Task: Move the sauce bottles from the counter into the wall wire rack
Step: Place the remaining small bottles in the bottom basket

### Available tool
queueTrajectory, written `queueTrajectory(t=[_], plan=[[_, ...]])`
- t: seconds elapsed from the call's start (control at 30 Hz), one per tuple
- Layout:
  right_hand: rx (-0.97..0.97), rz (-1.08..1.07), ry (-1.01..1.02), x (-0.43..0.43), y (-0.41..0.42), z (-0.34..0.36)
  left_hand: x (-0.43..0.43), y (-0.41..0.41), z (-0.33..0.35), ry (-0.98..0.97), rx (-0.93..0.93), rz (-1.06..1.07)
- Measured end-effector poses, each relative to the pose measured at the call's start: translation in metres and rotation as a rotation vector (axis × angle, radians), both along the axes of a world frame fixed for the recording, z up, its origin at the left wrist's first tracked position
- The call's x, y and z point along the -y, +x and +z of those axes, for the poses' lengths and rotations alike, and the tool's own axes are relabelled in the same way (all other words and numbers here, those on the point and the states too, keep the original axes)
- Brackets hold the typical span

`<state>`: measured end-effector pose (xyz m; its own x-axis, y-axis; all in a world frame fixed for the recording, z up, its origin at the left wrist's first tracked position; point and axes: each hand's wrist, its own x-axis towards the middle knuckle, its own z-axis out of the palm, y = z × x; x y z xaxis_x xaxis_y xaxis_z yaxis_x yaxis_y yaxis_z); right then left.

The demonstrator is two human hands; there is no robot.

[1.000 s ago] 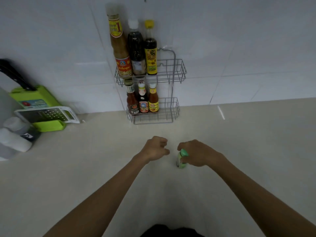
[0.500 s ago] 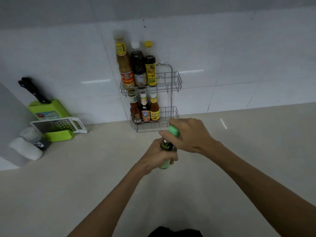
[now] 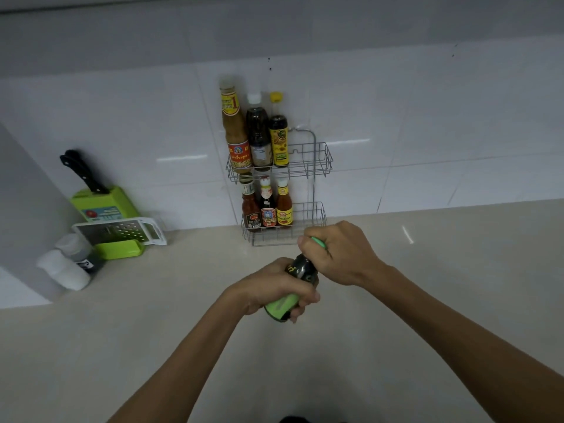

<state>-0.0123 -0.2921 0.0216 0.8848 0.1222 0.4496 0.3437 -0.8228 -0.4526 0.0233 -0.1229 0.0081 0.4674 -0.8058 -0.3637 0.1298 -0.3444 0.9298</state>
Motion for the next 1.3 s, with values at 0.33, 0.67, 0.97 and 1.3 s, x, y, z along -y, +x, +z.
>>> queueTrajectory(t=[0.33,0.67,0.97,1.3], plan=[[-0.264,-0.269,-0.036,0.002,0.022,-0.026,0.028,-0.009,-0.037,0.31,0.635,0.581],[-0.494,-0.241,0.443,0.013,0.055,-0.021,0.02,0.038,-0.046,0.129,0.463,0.351],[-0.57,-0.114,0.374,0.027,0.093,-0.028,0.024,0.093,-0.049,-0.037,0.463,0.464],[-0.377,-0.324,0.424,0.051,0.173,-0.065,0.042,0.172,-0.08,0.149,0.535,0.509]])
